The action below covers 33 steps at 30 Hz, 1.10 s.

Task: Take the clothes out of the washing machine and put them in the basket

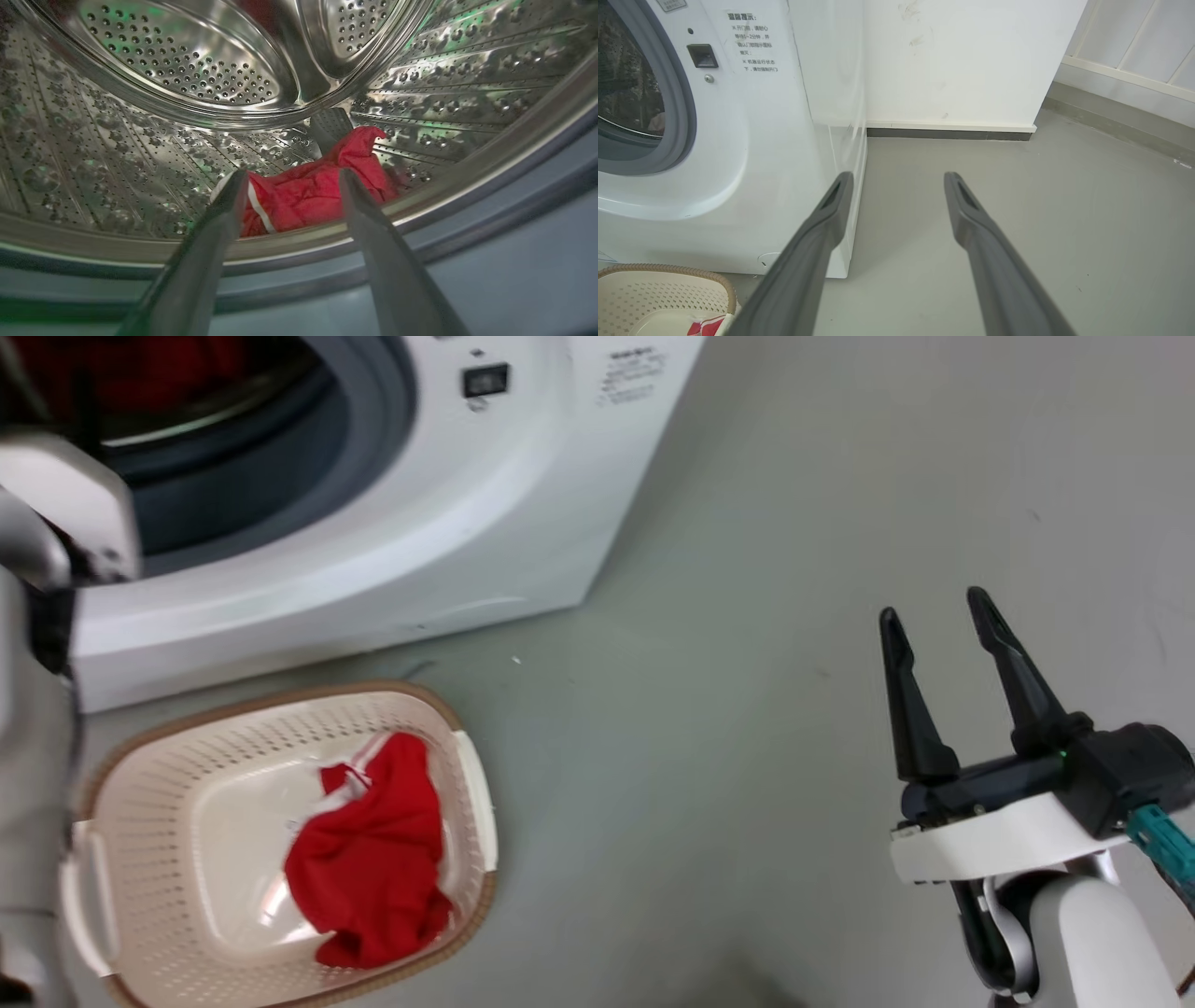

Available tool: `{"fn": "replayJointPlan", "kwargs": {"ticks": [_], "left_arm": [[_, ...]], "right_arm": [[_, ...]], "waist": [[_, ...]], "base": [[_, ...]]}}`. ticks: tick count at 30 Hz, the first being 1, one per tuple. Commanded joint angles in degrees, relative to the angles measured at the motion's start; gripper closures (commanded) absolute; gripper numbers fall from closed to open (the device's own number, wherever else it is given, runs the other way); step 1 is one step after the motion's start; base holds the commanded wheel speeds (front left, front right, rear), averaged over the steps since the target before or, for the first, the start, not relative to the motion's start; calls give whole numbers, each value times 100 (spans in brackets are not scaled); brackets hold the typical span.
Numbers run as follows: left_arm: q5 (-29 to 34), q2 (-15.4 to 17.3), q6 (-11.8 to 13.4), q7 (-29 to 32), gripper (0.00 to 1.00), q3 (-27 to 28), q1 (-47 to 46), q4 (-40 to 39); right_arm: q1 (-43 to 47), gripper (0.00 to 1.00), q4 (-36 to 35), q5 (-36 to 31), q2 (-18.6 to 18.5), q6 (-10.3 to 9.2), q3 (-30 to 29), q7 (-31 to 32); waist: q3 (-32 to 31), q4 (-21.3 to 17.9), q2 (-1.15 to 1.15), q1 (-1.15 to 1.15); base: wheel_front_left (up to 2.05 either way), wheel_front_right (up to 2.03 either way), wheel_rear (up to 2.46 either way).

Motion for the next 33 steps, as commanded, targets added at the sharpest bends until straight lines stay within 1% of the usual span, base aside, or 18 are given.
{"fn": "replayJointPlan", "kwargs": {"ticks": [1,11,17,21,26,31,33], "left_arm": [[46,76,-12,41,0,-12,-179,47],[451,928,-223,1002,0,-303,-1567,522],[622,1386,-349,1866,0,-483,-2189,608],[622,1583,-382,2567,0,-497,-2476,576],[585,1781,-396,3386,0,-480,-2619,441],[543,1995,-389,4043,0,-436,-2528,213],[499,2020,-367,4201,0,-412,-2482,105]], "right_arm": [[-118,0,35,45,6,-5,24,-52],[-439,0,398,316,7,-6,355,-358],[-580,0,578,469,7,-5,482,-463],[-626,0,647,548,7,-5,536,-513],[-676,0,738,607,7,-6,655,-542],[-701,0,752,644,7,-6,702,-556],[-677,0,740,659,7,-5,689,-556]], "waist": [[343,-309,0,-1],[1029,-821,0,-1],[1360,-1075,0,-1],[1539,-1190,0,-1],[1690,-1313,0,-1],[1837,-1415,0,-1],[1897,-1415,0,-1]], "base": [[0,0,0],[0,0,0],[0,0,0],[0,0,0],[0,0,0],[0,0,0],[0,0,0]]}}
